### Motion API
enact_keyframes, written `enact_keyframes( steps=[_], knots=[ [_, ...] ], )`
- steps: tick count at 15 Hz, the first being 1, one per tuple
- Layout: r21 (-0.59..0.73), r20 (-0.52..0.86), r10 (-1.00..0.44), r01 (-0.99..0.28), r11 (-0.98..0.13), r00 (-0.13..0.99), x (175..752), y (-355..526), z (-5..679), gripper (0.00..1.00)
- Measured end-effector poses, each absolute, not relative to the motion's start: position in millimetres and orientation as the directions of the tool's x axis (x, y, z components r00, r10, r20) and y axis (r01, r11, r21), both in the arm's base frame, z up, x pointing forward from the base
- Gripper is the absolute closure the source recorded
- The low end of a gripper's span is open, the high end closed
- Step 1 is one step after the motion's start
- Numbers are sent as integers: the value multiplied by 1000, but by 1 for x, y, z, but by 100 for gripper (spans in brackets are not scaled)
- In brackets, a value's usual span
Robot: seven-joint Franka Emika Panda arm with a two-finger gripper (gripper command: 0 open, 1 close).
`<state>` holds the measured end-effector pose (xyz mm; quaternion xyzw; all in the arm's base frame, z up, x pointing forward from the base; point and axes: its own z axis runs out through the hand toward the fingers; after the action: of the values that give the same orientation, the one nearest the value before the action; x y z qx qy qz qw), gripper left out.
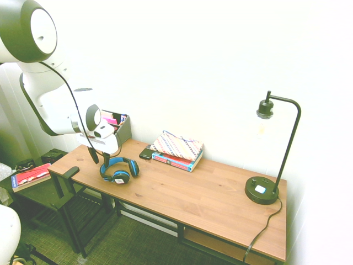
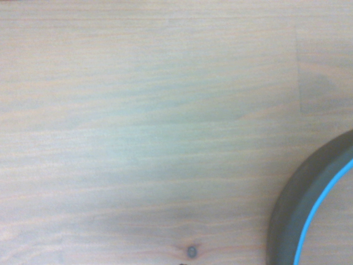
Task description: Hang the headphone
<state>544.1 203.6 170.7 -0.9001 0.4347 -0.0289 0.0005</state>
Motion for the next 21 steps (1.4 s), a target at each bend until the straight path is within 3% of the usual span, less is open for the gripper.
enact_keyframes(
  steps=[15, 21],
  knots=[
    [-13, 31, -798, -798, -602, 601, 551, 192, 172, 100],
    [-59, 2, -827, -825, -561, 562, 534, 186, 280, 100]
  ],
)
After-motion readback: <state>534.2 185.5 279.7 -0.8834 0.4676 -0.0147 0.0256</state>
